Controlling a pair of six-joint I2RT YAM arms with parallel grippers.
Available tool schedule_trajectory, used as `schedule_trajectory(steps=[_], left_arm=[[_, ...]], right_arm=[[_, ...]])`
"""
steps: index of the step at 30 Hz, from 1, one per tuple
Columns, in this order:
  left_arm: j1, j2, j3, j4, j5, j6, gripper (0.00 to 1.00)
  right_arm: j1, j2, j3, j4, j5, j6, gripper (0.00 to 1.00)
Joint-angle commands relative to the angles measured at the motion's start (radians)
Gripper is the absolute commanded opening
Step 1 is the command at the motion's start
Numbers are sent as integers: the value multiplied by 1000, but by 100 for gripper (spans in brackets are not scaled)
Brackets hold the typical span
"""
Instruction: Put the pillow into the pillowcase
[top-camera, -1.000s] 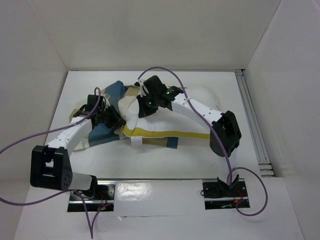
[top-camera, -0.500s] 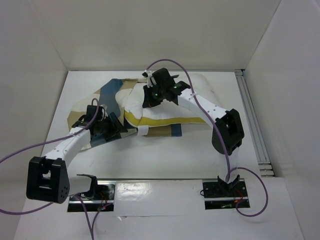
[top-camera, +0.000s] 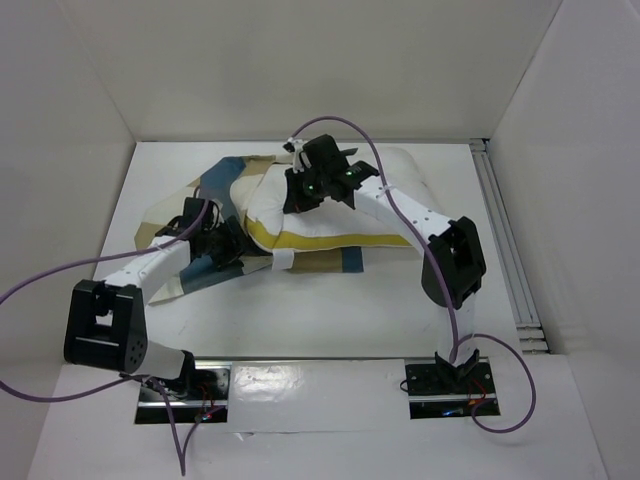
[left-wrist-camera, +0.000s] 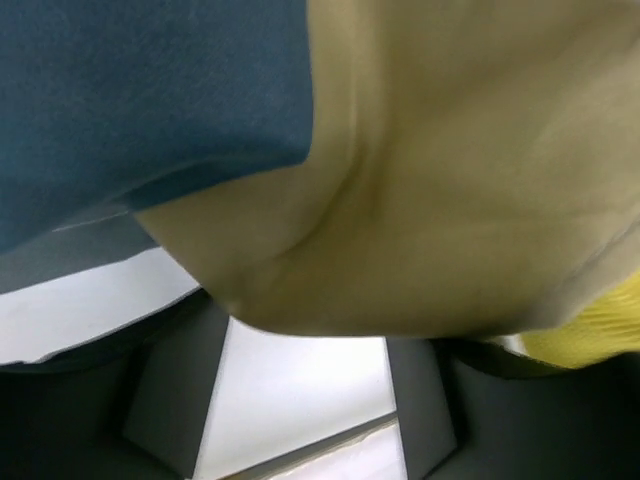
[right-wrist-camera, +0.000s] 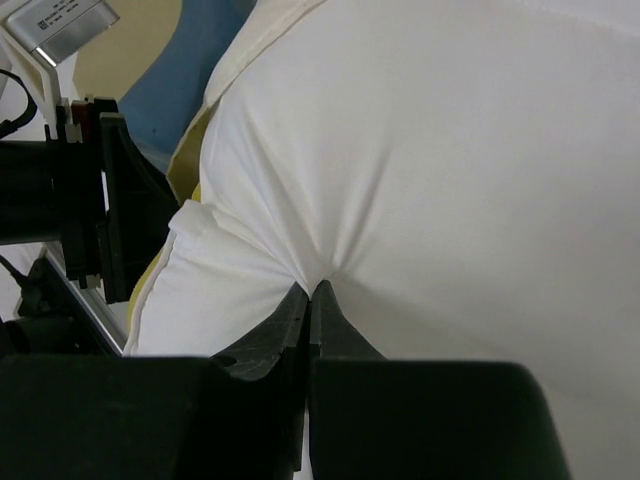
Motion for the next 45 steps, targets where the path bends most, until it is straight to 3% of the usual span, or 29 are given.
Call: schedule_trajectory(steps=[1, 2, 3, 4, 5, 11, 18, 26, 31, 34, 35, 36, 37, 39, 41, 42, 43, 45], left_arm=[[-10, 35, 49, 55, -21, -3, 65], [-10, 35, 49, 55, -22, -3, 53], [-10, 50, 63, 55, -22, -3, 22], [-10, 51, 78, 55, -22, -3, 8], [-10, 66, 78, 45, -8, -3, 0], [-10, 51, 139, -75, 66, 84, 0], [-10, 41, 231, -220, 162, 179, 0], [-10, 32, 393, -323, 288, 248, 0], [-10, 32, 422, -348, 325, 258, 0], [-10, 54, 422, -348, 279, 258, 0], [-10, 54, 422, -348, 268, 258, 0], [-10, 54, 422, -348, 250, 258, 0], [-10, 64, 422, -359, 250, 258, 0], [-10, 64, 422, -359, 216, 258, 0], [-10, 75, 422, -373, 192, 258, 19], [-10, 75, 422, -388, 167, 258, 27], [-10, 66, 422, -388, 156, 270, 42], [-19, 51, 422, -397, 124, 270, 52]], right_arm=[[7, 4, 85, 69, 6, 16, 0], [7, 15, 101, 57, 18, 16, 0], [7, 15, 101, 43, 18, 16, 0], [7, 24, 127, 34, 43, 16, 0], [7, 24, 127, 18, 52, 16, 0], [16, 74, 260, -58, 164, 16, 0], [34, 288, 538, -190, 319, 59, 0], [77, 456, 495, -155, 428, 111, 0], [86, 447, 454, -126, 402, 130, 0], [87, 394, 444, -103, 336, 130, 0], [87, 339, 416, -92, 336, 130, 5], [87, 302, 385, -66, 336, 130, 17], [87, 259, 342, -48, 345, 130, 42], [71, 132, 221, -20, 367, 130, 67], [50, 50, 143, -6, 377, 139, 78], [32, -29, 56, 6, 377, 139, 78], [31, -68, 8, 6, 390, 139, 78], [7, -170, -135, 6, 403, 151, 78]])
